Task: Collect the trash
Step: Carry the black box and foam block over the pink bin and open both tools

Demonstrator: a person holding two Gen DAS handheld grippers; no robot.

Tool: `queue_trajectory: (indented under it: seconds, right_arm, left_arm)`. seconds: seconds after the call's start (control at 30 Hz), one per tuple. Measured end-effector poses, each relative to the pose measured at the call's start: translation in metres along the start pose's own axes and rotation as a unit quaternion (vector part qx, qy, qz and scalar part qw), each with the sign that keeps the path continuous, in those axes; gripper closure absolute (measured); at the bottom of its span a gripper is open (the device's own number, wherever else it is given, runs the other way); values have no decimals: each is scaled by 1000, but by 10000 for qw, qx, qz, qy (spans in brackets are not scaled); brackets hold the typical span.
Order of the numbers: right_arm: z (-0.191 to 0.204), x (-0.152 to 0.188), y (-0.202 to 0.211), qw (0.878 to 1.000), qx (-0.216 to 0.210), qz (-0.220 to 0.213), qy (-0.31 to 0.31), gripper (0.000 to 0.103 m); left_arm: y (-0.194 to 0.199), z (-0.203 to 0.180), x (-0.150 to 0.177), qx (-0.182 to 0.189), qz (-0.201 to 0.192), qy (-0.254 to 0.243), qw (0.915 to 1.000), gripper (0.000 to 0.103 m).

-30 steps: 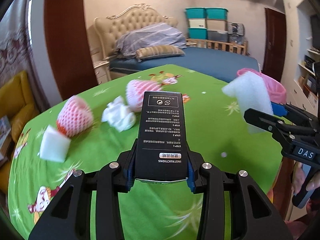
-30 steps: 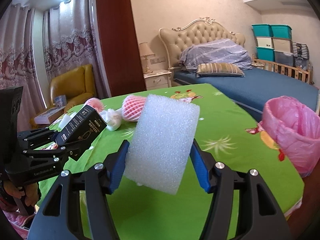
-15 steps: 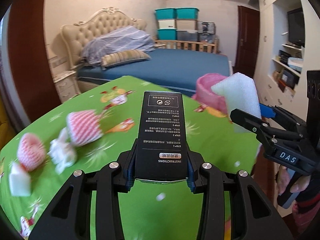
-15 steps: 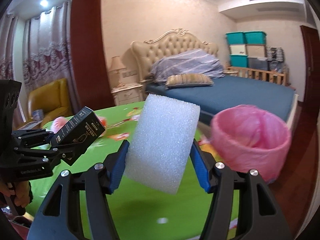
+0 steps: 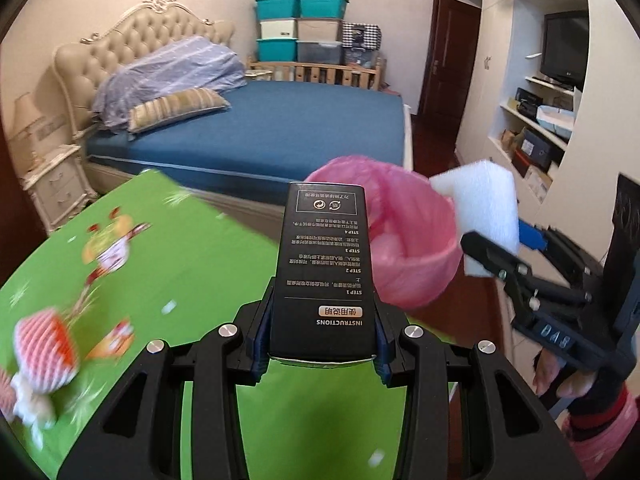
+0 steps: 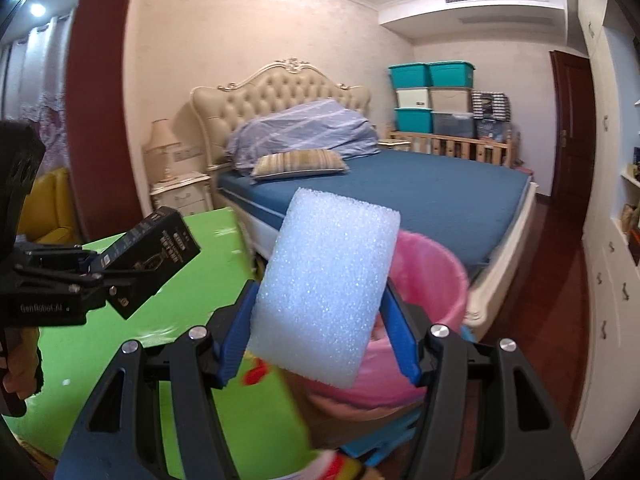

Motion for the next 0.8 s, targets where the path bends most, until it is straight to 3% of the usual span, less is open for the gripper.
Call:
queue_trajectory:
  seconds: [0.2,0.47,0.5,0.6,0.67,0.7,0.77,0.8]
  right_arm:
    - [-35,-9,-22,9999,135,45,-18,44]
    - [-55,-16,-68,9995,168,261,56,42]
    - [-58,-18,-73,9995,157,264,41,40]
    - [-65,-23,-80,9997,64,229,-19,19]
    - [-73,-25,-81,9996,210,193,-11,19]
    - [-78,-25,-79,9995,238,195,-44,19]
    - [-85,-25,-68,9994,264,112,-180,15]
    - [-87,-25,-61,9993,282,60,-233,15]
  left_arm:
    - [-42,-29,-39,222,23,-89,9997,65]
    - [-98,-45,-73,422,203,161,9988,65]
    - [-103,-46,-76,439,225,205,9986,65]
    - [-120,-46,-85,557,314,310,9975,65]
    - [-125,-41,-88,433,297,310,9981,64]
    - [-125,-38,-87,363,258,321,9985,60]
    - [-120,-29,-84,260,187,361,9988,36]
    - [-114,-22,-81,222,112,379,9990,19]
Point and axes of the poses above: each gripper's, at about its wrist camera, not at the fingertips, and y roughly against the way its jaws point, z to its left, x to its underside, the point moved 4 cm from there along -y, roughly the way its jaws point, and after that the axes turned 6 degrees about y, right-handed, at the moved point
